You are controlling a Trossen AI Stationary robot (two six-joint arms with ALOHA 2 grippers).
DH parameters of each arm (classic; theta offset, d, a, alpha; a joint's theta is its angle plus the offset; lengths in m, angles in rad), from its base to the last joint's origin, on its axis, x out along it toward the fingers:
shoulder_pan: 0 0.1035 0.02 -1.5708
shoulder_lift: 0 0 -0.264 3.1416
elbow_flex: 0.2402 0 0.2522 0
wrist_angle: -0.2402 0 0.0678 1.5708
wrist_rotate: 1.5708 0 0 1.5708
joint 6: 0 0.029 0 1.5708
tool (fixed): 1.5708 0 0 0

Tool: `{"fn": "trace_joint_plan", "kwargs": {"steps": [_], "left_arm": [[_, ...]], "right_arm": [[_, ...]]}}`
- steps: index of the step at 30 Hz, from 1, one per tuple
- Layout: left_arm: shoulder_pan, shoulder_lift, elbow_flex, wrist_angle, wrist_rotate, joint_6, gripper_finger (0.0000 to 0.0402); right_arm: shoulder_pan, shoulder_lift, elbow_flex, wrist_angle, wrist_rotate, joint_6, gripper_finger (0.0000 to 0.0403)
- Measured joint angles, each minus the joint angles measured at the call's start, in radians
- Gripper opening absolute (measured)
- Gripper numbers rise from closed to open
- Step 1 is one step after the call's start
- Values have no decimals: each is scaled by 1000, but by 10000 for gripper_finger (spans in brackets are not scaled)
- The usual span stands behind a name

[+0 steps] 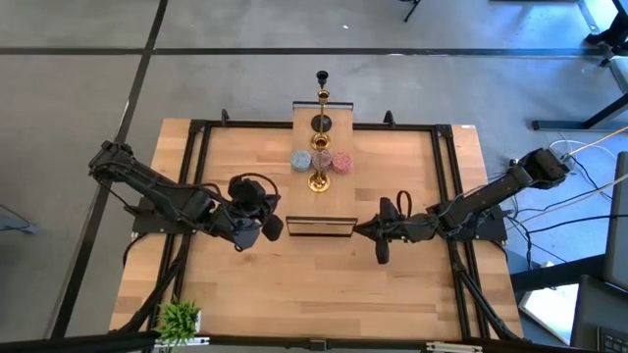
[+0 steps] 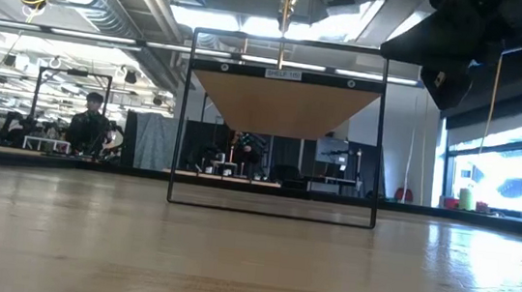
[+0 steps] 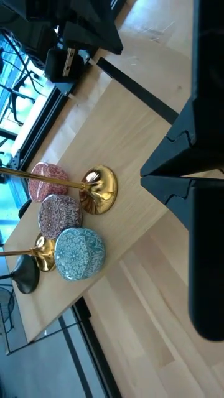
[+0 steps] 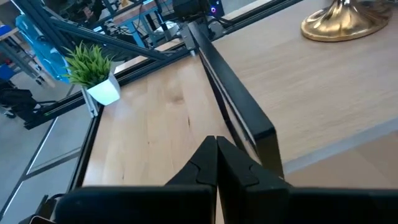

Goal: Pick & Place candle stick holders
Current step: Adjust the shelf

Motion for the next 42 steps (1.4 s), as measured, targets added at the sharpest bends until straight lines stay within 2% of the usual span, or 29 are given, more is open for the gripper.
{"fn": "trace_joint_plan", "kwargs": {"steps": [11,27,36,42], "left_arm": [[0,0,0,0,-4,0,1],[0,0,0,0,-4,8,1],[5,0,0,0,-4,11,1],[13,0,0,-1,-6,12,1]], "right_arm": [[0,0,0,-40,74,38,0],[1,0,0,-72,105,75,0],[2,0,104,-283,111,63,0],[5,0,116,-297,113,51,0]]}}
